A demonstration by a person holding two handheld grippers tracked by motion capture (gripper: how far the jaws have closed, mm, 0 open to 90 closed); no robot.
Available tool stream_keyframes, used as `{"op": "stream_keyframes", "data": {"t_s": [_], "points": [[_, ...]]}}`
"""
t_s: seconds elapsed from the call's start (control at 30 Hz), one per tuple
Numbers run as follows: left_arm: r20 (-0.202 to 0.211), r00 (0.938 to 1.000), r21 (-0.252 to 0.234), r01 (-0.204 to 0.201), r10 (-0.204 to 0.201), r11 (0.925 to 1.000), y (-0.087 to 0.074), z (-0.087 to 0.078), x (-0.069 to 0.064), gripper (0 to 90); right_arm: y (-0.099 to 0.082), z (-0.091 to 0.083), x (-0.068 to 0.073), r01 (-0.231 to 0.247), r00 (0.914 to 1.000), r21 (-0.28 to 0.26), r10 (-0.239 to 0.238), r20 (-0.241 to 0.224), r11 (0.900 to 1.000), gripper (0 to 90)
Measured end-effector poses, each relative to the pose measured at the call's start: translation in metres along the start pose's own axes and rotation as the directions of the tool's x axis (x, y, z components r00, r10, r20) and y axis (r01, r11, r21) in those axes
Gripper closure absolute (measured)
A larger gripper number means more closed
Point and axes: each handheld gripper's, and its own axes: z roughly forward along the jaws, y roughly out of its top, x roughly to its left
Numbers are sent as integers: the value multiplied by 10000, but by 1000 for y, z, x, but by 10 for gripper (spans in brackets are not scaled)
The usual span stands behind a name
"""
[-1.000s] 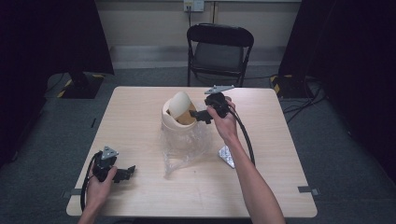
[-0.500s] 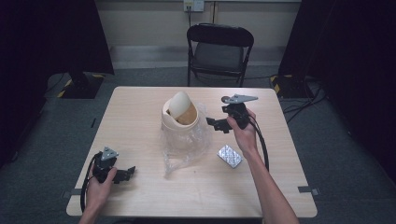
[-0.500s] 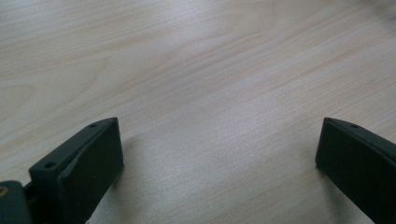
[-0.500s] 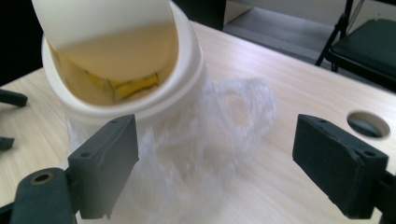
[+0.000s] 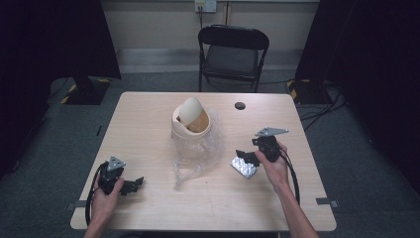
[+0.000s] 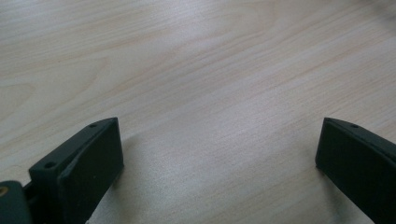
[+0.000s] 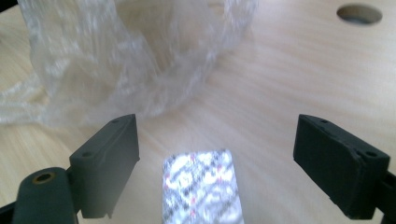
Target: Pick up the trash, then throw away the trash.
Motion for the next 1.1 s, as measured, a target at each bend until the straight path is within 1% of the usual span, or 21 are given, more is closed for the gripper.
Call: {"op": "stream_keyframes", "data": {"t_s": [0.07, 0.13, 0.23, 0.33, 0.4, 0.43, 0.47, 0.5, 0.63, 0.67, 0.7, 0.83, 0.87, 0.9, 0.93, 0.97, 1.0, 1.07, 1.1], "points": [[1, 10000, 2, 0, 0, 10000, 0, 0, 0, 3, -14, -2, -2, -17, 10000, 136, 17, 20, 9999, 139], [-3, 10000, 0, -1, 1, 10000, 0, 0, 0, 3, -22, -5, -2, 0, 10000, 189, -1, 92, 9998, 140], [-7, 10000, 20, -28, 28, 10000, 0, 0, 0, 3, -30, -5, -2, -10, 10000, 298, 9, 37, 9996, 142], [6, 10000, 5, -1, 1, 10000, 0, 0, 0, 3, -41, -5, -2, 19, 10000, 567, -20, 25, 9984, 151], [0, 10000, 22, -19, 19, 10000, 0, 0, 0, 3, -47, -5, -1, 32, 10000, 586, -29, -40, 9983, 159], [16, 10000, 7, -8, 8, 10000, 0, 0, 0, 2, -52, -5, -1, -1, 9998, 669, 15, -221, 9978, 169], [16, 10000, 7, -8, 8, 10000, 0, 0, 0, 2, -52, -5, -1, -1, 9998, 669, 15, -221, 9978, 169], [4, 10000, 8, -3, 3, 10000, 0, 0, 0, 2, -57, -3, 0, -4, 9997, 675, 20, -250, 9977, 189], [13, 10000, 3, -6, 6, 10000, 0, 0, 0, 2, -63, 1, 0, 15, 9998, 817, 0, -186, 9967, 198], [13, 10000, 3, -6, 6, 10000, 0, 0, 0, 2, -63, 1, 0, 15, 9998, 817, 0, -186, 9967, 198], [-1, 10000, 12, -9, 9, 10000, 0, 0, 0, 2, -64, 2, 0, 115, 9999, 808, -109, -80, 9967, 198], [14, 10000, 5, -9, 9, 10000, 0, 0, 0, 2, -66, 6, -1, 84, 10000, 811, -81, -35, 9967, 192], [14, 10000, 5, -9, 9, 10000, 0, 0, 0, 2, -66, 6, -1, 84, 10000, 811, -81, -35, 9967, 192], [11, 10000, 6, -2, 2, 10000, 0, 0, 0, 2, -66, 8, -1, 11, 9998, 739, 6, -219, 9973, 192], [7, 10000, 11, -12, 12, 10000, 0, 0, 0, 2, -66, 8, -1, 11, 9998, 739, 6, -219, 9973, 192], [13, 10000, 6, -7, 7, 10000, 0, 0, 0, 2, -65, 9, 0, 163, 9997, 766, -149, -193, 9969, 200], [13, 10000, 6, -7, 7, 10000, 0, 0, 0, 2, -65, 9, 0, 163, 9997, 766, -149, -193, 9969, 200], [8, 10000, 8, -3, 3, 10000, 0, 0, 0, 2, -66, 9, 3, 401, 9992, 805, -392, -124, 9960, 200], [14, 10000, 8, -9, 9, 10000, 0, 0, 0, 2, -66, 9, 5, 673, 9977, 870, -670, -73, 9939, 204]]}}
